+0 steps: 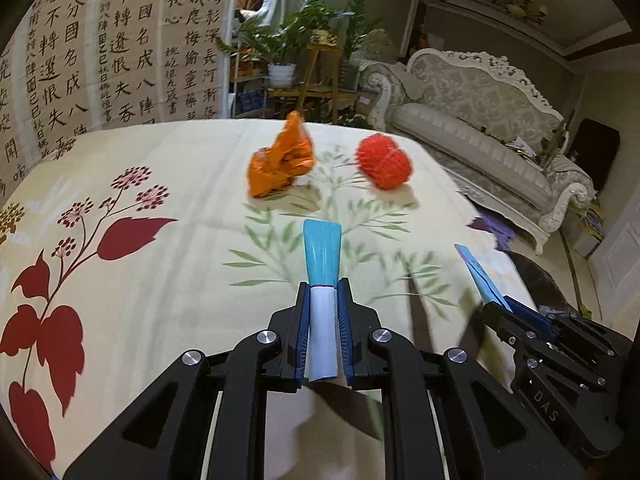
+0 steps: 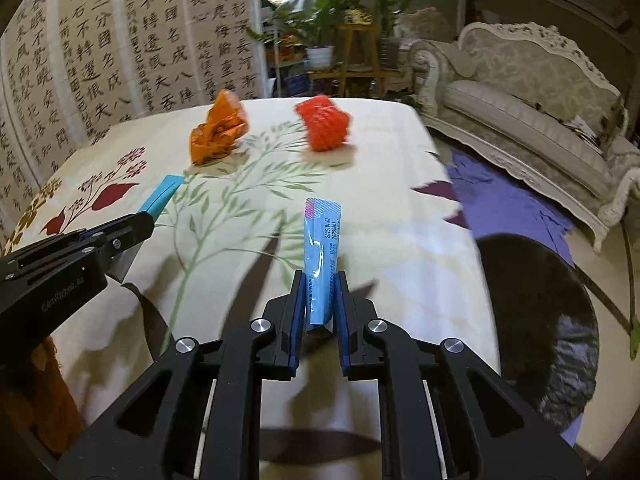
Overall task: Collect trash
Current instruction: 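Carry both blue markers toward the bin, then hold both markers over the bin and open both grippers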
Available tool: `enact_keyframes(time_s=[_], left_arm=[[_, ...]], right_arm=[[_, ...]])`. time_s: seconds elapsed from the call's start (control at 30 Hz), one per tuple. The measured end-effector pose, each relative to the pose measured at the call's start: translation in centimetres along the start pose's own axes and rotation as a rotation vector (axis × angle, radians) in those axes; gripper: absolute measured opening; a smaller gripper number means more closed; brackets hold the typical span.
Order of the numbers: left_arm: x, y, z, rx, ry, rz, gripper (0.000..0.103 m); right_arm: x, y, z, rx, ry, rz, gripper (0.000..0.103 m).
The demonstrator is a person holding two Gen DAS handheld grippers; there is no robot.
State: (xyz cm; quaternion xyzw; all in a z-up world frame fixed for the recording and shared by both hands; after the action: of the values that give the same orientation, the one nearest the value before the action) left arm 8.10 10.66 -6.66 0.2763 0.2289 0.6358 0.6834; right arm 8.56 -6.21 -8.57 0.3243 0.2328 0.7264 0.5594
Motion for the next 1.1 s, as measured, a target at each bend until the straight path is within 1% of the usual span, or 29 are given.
enact_keyframes(time_s=[0.2,0.33,0.5,0.7,0.8,0.93,1.1], left_arm=[[-3.7,1.0,1.1,-0.045,-0.055,-0.033,0.015],[-6.4,1.2,2.0,-0.070,-0.090,-0.067,0.015],[-10.4,1.1,3.2,-0.094,-0.150,-0.116,0.015],[-15.1,0.7,4.5,-0.121,-0.212,-0.168,0.015],[-17.4,0.3,5.0,-0.129,-0.242,-0.190,0.015],[-19.6,-0.7,5.5,-0.130,-0.269,-0.204,0.015],[-21.3,-2.0,5.9,-0.128,-0.293,-0.201,0.015]], right_arm=[[-4.0,2.3,0.3,-0.059,-0.061,-0.058,0.014],[-7.3,4.1,1.0,-0.113,-0.105,-0.116,0.014],[-11.3,6.2,1.6,-0.174,-0.150,-0.188,0.014],[-15.7,8.1,2.2,-0.233,-0.209,-0.242,0.014],[-17.4,8.3,2.2,-0.249,-0.223,-0.271,0.014],[-18.9,8.2,2.2,-0.260,-0.237,-0.281,0.014],[-20.4,7.6,2.6,-0.269,-0.256,-0.287,0.014]])
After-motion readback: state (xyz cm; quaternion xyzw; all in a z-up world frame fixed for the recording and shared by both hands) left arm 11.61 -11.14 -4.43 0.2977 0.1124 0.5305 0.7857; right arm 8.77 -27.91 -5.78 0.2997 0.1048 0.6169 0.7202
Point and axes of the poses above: each gripper's, at about its wrist camera, not at the fingertips, and y roughly against the way its jaws point, x to its left, z to its top, the point moved 10 cm from there along -y, roughly the way its jaws point, and after that the axes turned 15 degrees about -y, right-handed, at the moved point
